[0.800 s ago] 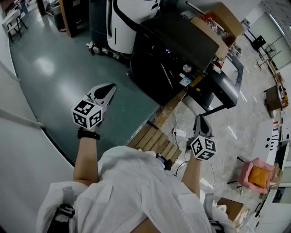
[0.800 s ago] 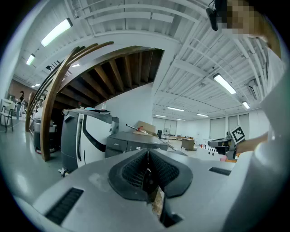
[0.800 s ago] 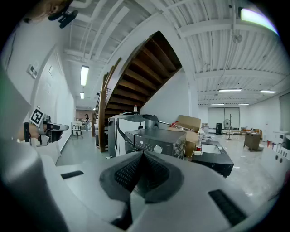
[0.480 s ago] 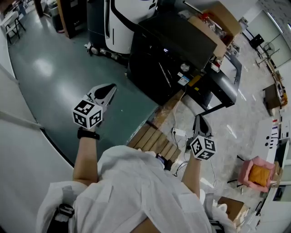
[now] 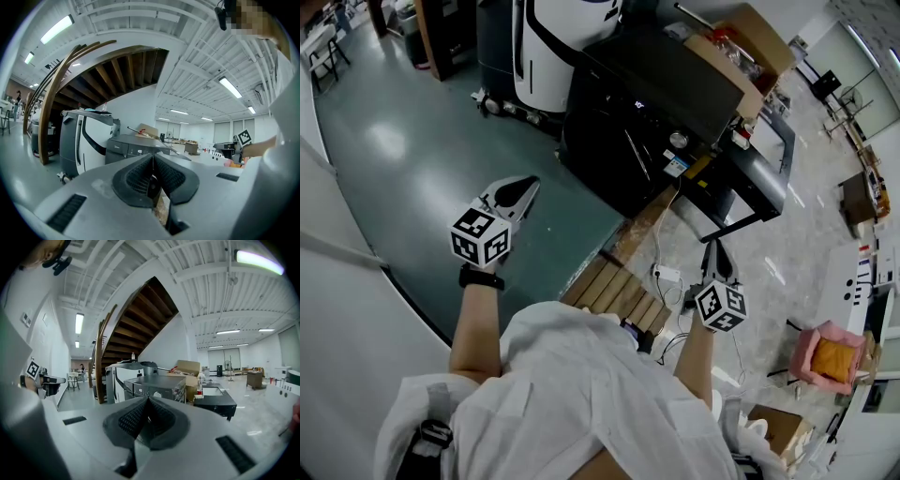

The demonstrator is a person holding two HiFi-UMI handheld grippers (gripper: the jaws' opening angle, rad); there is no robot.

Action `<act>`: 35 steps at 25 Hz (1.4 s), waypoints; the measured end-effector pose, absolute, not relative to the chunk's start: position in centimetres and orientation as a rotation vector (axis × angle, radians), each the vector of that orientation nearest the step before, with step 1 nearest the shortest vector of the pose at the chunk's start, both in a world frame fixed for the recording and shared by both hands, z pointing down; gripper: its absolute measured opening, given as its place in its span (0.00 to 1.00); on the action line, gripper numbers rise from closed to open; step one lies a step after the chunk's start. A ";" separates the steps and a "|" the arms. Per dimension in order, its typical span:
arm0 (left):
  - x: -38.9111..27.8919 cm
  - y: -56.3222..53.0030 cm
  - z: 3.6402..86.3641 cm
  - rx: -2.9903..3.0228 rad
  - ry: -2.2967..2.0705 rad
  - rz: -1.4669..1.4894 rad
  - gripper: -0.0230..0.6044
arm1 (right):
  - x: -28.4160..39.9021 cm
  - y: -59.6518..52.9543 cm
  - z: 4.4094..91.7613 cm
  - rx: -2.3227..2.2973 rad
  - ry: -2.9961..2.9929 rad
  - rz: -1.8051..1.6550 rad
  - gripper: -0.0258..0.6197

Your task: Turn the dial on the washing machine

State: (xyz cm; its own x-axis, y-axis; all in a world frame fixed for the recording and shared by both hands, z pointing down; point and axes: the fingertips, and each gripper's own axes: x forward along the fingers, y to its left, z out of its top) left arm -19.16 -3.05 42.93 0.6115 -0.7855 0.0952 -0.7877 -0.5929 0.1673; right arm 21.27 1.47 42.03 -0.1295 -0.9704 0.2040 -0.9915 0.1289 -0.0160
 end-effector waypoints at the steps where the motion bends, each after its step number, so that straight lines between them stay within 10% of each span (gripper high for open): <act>1: -19.2 -2.9 42.9 2.643 -1.304 0.017 0.06 | 21.3 1.6 42.1 1.972 -2.243 0.221 0.04; 35: -19.8 -0.7 44.2 2.621 -1.278 0.029 0.06 | 19.7 3.6 43.8 1.937 -2.212 0.232 0.04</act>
State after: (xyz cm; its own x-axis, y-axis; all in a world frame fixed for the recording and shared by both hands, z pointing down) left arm -19.81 -0.74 44.17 0.6205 -0.7757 0.1156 -0.7802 -0.5955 0.1917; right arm 19.69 3.64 43.76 -0.1269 -0.9609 0.2463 -0.9911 0.1331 0.0087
